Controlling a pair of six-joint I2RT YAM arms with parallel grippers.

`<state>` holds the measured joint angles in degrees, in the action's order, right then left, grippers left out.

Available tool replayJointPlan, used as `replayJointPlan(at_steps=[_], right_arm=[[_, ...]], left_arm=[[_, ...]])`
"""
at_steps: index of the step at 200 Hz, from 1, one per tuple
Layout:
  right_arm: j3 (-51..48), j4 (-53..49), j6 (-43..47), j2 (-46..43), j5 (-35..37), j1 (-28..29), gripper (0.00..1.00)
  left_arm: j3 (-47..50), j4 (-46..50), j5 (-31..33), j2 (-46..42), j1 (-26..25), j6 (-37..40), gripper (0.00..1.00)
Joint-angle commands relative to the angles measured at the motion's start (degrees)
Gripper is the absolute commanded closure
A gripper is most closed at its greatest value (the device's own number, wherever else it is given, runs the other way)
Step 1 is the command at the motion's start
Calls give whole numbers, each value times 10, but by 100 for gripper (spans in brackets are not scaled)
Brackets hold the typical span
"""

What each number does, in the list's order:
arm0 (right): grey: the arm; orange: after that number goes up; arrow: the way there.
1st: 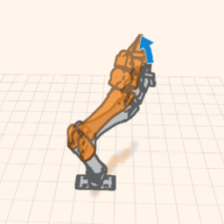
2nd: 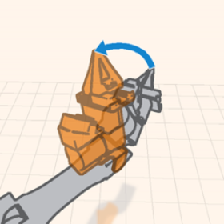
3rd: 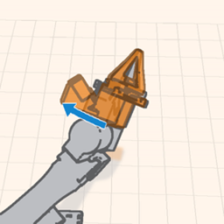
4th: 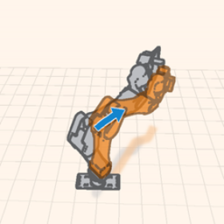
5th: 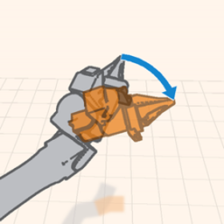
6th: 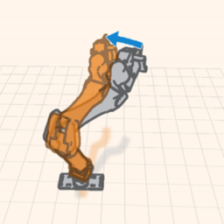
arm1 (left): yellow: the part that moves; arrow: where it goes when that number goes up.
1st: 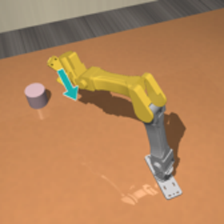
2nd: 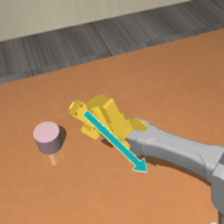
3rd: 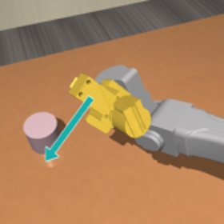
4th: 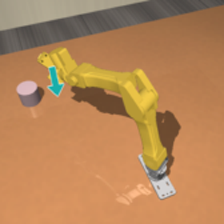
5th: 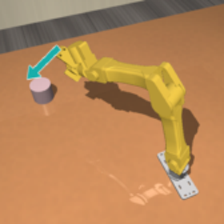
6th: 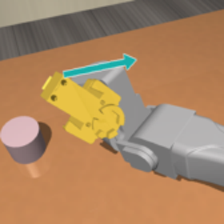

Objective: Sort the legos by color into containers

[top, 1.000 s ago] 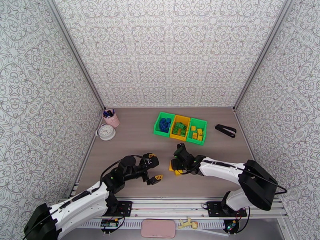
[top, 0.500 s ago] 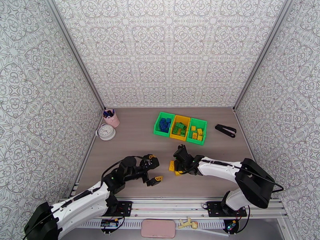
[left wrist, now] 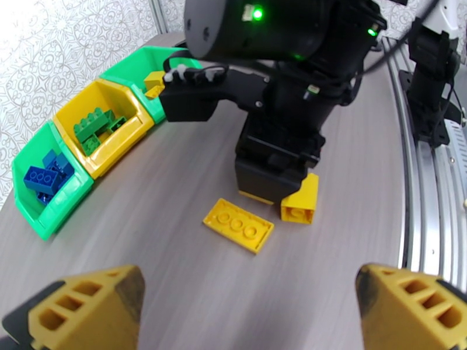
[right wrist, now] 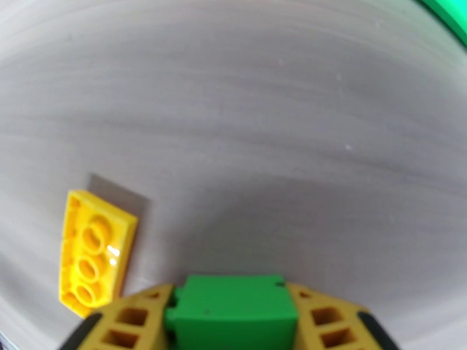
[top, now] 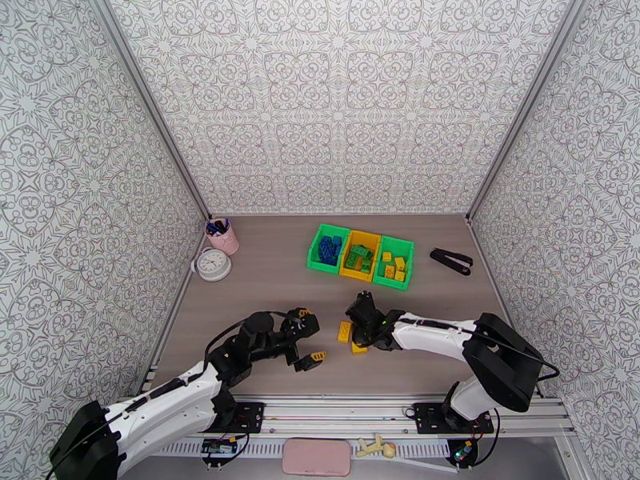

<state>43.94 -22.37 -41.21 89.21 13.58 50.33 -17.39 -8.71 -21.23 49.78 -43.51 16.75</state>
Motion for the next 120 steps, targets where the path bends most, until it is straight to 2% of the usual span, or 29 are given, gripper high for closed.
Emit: replayJointPlan(at_steps=[1,43,88,120], right_arm=[[14,-10,-6,-32,29,4,69],[5,0,4,-93,70,4,79],[-2,18,22,-151,100,-13,100],[1,22,30,-167,89,-44,100]], left_arm=[[8,-30,-6,11,2,-1,0],[8,-66,-9,32,-2,-15,0],[9,-74,-6,34,-4,-18,0],[6,-77,-4,33,-5,-21,0]])
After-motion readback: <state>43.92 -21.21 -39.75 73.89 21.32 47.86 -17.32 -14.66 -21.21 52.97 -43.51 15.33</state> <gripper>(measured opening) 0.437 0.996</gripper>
